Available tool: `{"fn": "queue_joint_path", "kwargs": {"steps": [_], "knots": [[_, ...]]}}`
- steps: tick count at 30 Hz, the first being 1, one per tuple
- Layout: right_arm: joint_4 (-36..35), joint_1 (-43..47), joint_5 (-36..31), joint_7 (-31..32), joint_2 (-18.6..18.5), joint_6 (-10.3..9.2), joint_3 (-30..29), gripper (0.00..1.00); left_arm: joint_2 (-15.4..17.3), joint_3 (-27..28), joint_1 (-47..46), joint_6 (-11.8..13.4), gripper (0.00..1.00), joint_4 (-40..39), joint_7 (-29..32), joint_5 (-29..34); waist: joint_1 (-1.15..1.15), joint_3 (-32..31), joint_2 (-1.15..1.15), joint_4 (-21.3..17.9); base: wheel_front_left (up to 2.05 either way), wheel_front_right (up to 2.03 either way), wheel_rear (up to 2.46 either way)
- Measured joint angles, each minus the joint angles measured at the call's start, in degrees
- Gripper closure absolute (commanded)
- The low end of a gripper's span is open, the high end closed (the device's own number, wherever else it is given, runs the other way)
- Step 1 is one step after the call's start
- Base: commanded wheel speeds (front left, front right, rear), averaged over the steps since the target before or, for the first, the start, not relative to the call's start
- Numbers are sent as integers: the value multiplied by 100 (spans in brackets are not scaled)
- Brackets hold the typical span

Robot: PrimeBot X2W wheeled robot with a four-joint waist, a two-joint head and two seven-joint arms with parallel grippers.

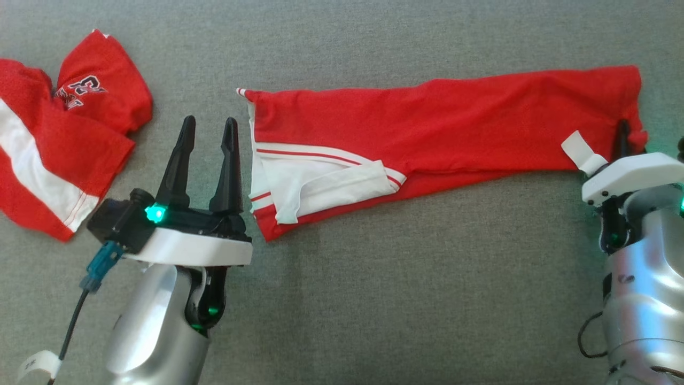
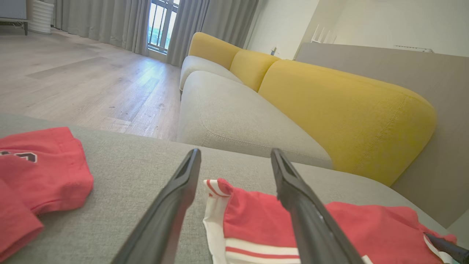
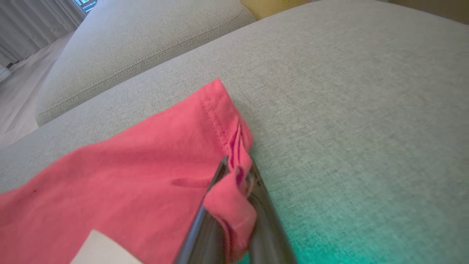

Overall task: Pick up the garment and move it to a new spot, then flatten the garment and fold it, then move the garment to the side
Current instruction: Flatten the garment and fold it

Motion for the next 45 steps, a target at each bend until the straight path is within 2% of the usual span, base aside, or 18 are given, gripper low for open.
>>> {"fn": "queue_joint_path", "kwargs": {"steps": [8,15,18,24,27,31,39,45], "knots": [[-56,74,-204,2,-163,0,-359,100,0,23,16,0,0,1,0,0,-1,-165,0,-24,0,0,0],[-283,76,-720,-90,-498,0,-1265,100,-3,66,158,0,0,10,0,0,0,-328,0,-19,0,0,0],[-372,73,-928,-110,-454,0,-1447,100,-4,94,241,0,0,20,0,0,-1,-429,0,-34,0,0,0],[-587,67,-1038,-135,-176,0,-1312,100,-25,110,364,0,0,48,0,0,-1,-694,0,-67,0,0,0],[-720,68,-909,-132,-67,0,-977,100,-40,125,481,0,0,57,0,0,-1,-864,0,-73,0,0,0],[-893,90,-538,-70,-14,0,-235,100,-60,182,660,0,0,67,0,0,-1,-1107,0,-72,0,0,0],[-960,512,1474,57,-14,0,2095,100,-111,170,845,0,0,105,0,0,-1,-1499,0,66,0,0,0],[-1202,867,2539,130,-12,0,3705,100,-132,178,961,0,0,154,0,0,-1,-1661,0,327,0,0,0]]}}
